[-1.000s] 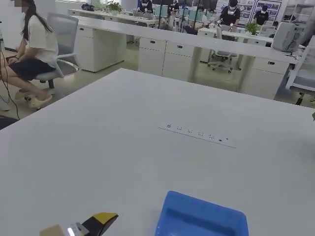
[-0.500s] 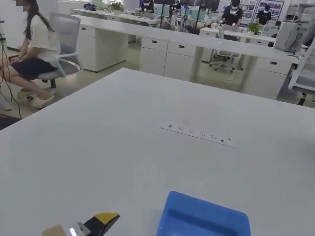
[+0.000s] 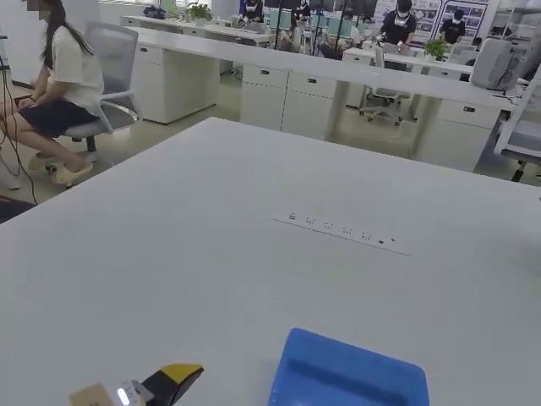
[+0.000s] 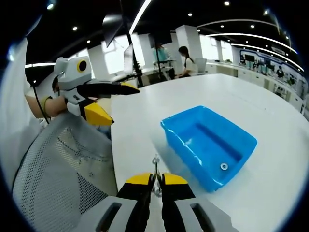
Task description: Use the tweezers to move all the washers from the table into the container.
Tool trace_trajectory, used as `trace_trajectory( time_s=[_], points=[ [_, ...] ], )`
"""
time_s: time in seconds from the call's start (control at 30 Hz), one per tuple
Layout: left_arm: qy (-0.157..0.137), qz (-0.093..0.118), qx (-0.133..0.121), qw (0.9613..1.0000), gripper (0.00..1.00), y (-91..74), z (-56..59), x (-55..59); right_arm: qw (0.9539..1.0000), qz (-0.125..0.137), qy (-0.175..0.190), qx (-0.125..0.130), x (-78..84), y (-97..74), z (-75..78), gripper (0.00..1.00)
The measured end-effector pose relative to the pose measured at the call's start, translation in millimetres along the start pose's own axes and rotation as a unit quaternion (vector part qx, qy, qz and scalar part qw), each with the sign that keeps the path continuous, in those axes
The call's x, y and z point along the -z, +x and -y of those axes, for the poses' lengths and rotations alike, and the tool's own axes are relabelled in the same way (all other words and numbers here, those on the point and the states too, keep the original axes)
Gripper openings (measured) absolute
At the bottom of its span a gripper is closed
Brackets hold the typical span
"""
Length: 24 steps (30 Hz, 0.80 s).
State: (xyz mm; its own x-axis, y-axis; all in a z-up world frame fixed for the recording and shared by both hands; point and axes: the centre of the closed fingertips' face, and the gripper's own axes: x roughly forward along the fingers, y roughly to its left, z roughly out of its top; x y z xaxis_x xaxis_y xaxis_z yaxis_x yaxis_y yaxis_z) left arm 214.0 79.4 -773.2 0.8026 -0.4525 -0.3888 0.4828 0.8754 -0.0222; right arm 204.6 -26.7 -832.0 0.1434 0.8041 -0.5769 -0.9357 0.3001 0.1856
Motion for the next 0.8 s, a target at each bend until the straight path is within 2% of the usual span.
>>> trace_trajectory(
  time_s=[0.07, 0.2, 0.27, 0.3, 0.53, 0.67, 0.7, 0.8],
  points=[
    [0.000, 0.000, 0.000, 1.0000, 0.79, -0.1, 0.0, -0.2, 1.0000, 0.001, -0.001, -0.003, -0.3, 1.5, -4.4, 0.04],
    [0.000, 0.002, -0.001, 1.0000, 0.79, -0.3, -0.3, -1.1, 0.9985, -0.008, -0.055, 0.002, 0.0, 4.2, -10.8, 0.04],
    [-0.001, 0.006, -0.003, 1.0000, 0.79, -0.6, -0.9, -2.5, 0.9979, -0.008, -0.064, 0.003, 0.7, 5.9, -15.3, 0.04],
    [-0.003, 0.008, -0.003, 1.0000, 0.79, -0.7, -1.1, -3.0, 0.9967, -0.008, -0.081, 0.009, 1.2, 6.8, -14.8, 0.04],
    [-0.007, 0.018, -0.011, 0.9997, 0.79, -2.5, -3.0, -7.7, 0.9944, -0.007, -0.100, 0.033, 1.5, 7.7, -15.4, 0.03],
    [-0.009, 0.025, -0.011, 0.9996, 0.79, -3.4, -2.9, -10.1, 0.9963, 0.003, -0.071, 0.048, 1.0, 6.2, -9.9, 0.03],
    [-0.009, 0.025, -0.011, 0.9996, 0.79, -3.4, -2.8, -10.2, 0.9976, 0.008, -0.043, 0.054, 1.3, 4.6, -7.1, 0.03],
    [-0.010, 0.026, -0.010, 0.9996, 0.79, -3.7, -2.7, -10.8, 0.9977, 0.026, 0.012, 0.062, 0.8, 0.7, 1.1, 0.03]
  ],
)
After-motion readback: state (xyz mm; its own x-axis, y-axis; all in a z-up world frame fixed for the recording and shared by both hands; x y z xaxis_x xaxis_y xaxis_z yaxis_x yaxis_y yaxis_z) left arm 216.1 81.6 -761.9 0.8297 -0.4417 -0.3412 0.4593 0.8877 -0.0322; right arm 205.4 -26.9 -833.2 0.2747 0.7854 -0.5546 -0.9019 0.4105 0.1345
